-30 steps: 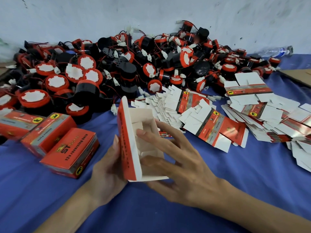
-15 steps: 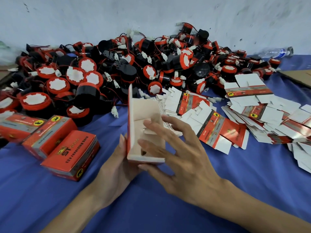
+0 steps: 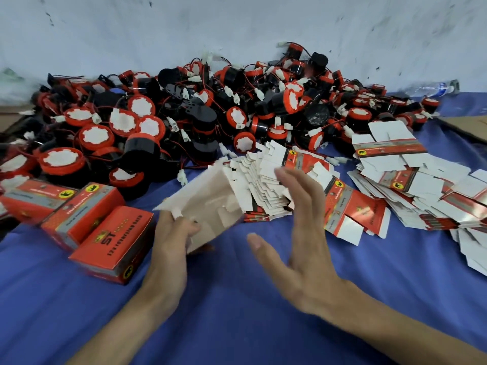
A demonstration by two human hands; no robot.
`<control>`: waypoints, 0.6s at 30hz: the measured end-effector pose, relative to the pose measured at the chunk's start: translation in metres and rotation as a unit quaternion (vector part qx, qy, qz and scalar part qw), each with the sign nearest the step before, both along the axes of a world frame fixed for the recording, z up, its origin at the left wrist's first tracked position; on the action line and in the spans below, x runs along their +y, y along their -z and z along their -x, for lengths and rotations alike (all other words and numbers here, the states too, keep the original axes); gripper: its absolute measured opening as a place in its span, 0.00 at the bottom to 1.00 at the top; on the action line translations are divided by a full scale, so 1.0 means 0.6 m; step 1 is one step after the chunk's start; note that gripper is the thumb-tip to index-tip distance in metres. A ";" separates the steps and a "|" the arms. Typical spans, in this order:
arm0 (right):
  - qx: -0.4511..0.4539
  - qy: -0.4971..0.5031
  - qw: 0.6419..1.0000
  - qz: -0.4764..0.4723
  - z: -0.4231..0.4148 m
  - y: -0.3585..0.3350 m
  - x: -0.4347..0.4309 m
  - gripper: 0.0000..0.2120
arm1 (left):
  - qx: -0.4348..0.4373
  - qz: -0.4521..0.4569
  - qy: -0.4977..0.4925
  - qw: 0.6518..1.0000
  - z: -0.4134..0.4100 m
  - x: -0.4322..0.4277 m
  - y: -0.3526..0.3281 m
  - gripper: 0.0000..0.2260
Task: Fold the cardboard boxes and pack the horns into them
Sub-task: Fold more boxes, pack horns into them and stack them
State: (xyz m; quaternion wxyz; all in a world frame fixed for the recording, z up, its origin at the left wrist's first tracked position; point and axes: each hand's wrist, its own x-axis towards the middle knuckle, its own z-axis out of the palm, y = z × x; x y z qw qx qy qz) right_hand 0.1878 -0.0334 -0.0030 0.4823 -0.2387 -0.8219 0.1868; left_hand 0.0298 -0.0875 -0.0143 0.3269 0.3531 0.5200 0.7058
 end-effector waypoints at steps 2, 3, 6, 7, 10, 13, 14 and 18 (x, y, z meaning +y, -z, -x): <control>-0.011 -0.037 0.991 0.132 0.005 0.003 0.005 0.36 | 0.092 -0.019 0.058 0.994 0.008 0.000 0.008 0.11; -0.026 -0.053 0.980 0.190 0.008 0.007 0.005 0.37 | 0.142 -0.017 0.095 0.985 0.007 0.000 0.013 0.14; 0.003 -0.053 0.969 0.242 0.015 0.017 0.003 0.32 | 0.234 -0.020 0.101 0.967 -0.008 -0.006 0.025 0.15; 0.009 -0.047 0.969 0.242 0.015 0.017 0.003 0.30 | 0.248 -0.035 0.079 0.965 -0.011 -0.007 0.028 0.14; -0.011 -0.030 0.968 0.249 0.015 0.016 0.006 0.29 | 0.271 -0.039 0.023 0.962 -0.013 -0.001 0.021 0.15; -0.038 -0.037 0.967 0.249 0.015 0.018 -0.001 0.31 | 0.288 -0.014 -0.025 0.957 -0.005 0.004 0.020 0.13; -0.050 -0.041 0.971 0.232 0.015 0.019 -0.004 0.32 | 0.280 -0.010 -0.029 0.960 -0.002 0.005 0.020 0.13; -0.068 -0.042 0.985 0.153 0.014 0.023 0.001 0.34 | 0.215 0.007 -0.042 0.976 0.006 0.009 0.018 0.15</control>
